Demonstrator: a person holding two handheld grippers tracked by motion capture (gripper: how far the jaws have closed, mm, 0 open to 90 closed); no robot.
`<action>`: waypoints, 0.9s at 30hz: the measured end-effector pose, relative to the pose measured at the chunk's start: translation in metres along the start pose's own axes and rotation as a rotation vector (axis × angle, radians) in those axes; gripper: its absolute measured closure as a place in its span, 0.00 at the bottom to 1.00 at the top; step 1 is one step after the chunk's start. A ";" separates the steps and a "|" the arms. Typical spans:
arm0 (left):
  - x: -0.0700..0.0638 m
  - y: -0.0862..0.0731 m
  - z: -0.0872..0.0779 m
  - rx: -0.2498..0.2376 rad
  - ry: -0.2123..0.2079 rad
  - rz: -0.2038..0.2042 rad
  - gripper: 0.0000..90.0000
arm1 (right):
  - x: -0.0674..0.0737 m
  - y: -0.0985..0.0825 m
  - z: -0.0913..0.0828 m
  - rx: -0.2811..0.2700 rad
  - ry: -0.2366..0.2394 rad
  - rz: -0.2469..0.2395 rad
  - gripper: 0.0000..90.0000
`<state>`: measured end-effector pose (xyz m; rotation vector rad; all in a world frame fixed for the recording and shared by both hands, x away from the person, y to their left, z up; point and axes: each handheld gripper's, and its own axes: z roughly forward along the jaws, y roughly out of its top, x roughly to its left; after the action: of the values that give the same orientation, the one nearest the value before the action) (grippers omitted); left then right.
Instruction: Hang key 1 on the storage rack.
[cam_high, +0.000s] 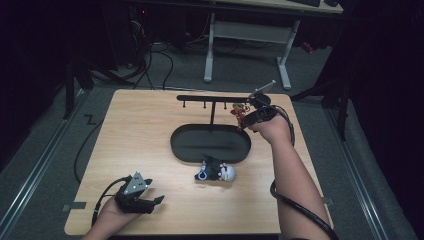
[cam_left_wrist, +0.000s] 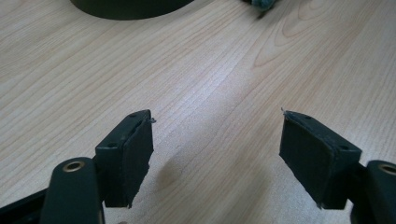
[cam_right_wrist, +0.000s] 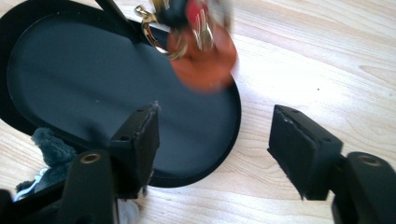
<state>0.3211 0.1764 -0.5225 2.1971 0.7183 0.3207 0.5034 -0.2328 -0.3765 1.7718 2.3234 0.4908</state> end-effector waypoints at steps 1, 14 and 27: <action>0.000 0.000 0.000 0.000 0.000 0.001 0.29 | -0.002 -0.006 -0.001 -0.017 0.003 0.012 0.35; -0.005 0.004 0.005 0.003 -0.010 0.010 0.31 | 0.008 -0.109 0.012 -0.157 0.027 -0.034 0.36; -0.011 0.011 0.008 -0.058 0.000 -0.021 0.56 | 0.017 -0.234 0.038 -0.457 0.026 -0.007 0.42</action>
<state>0.3204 0.1595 -0.5199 2.1335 0.7235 0.3271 0.3008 -0.2657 -0.4955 1.5414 2.0177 0.9580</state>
